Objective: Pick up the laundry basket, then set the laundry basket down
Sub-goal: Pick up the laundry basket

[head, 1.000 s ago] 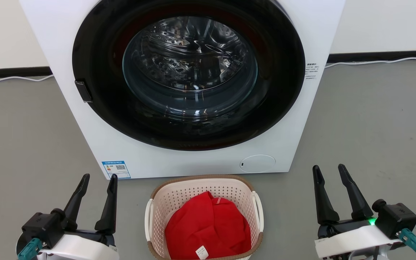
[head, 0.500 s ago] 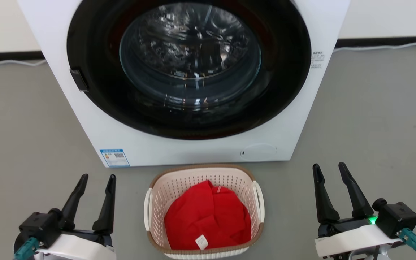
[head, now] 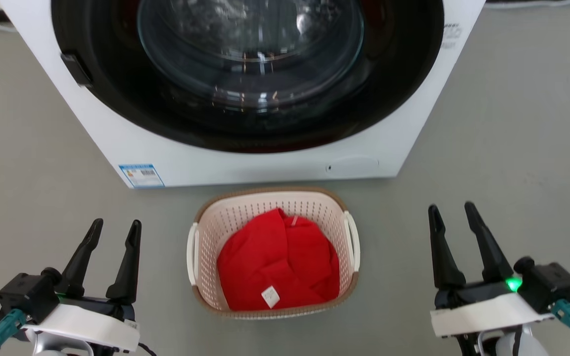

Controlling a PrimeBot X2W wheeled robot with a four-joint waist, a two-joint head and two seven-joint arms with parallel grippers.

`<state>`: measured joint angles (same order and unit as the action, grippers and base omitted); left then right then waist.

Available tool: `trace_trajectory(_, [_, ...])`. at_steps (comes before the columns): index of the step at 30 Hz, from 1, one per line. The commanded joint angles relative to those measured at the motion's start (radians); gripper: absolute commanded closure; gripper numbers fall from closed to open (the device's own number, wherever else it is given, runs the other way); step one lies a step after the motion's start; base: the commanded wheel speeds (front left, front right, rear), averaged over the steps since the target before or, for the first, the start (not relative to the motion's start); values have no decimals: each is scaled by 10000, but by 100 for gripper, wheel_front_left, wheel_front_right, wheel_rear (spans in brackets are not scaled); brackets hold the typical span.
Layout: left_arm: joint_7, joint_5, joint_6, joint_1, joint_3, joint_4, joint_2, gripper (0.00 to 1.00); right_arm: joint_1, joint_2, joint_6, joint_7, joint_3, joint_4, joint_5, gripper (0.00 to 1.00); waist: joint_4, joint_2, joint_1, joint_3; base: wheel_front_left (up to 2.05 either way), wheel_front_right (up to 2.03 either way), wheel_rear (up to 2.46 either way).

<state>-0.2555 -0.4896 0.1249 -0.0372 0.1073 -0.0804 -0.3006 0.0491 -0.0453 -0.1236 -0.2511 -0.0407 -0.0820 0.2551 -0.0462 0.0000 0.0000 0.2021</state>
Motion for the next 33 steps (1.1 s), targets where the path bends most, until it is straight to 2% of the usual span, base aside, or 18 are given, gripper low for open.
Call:
trace_trajectory(1, [-63,-94,58,-526,-293,253,-296,0,362,-49,-71,-107,-288,280,-95,0,-44,0,0,284,0,0,0])
trace_trajectory(17, [-63,-1329,58,-2029,768,-580,-1582,0,1491,-49,-71,-107,-316,-358,57,0,-66,0,0,2582,0,0,0])
trace_trajectory(27, [-63,-1902,58,-3332,1730,-1092,-2081,0,2405,-49,-71,-107,-207,-1064,-118,0,195,0,0,4020,0,0,0])
trace_trajectory(33, [-63,-2502,58,-4253,2539,-1739,-2131,0,3099,-49,-71,-107,-117,-1843,-120,0,416,0,0,4761,0,0,0])
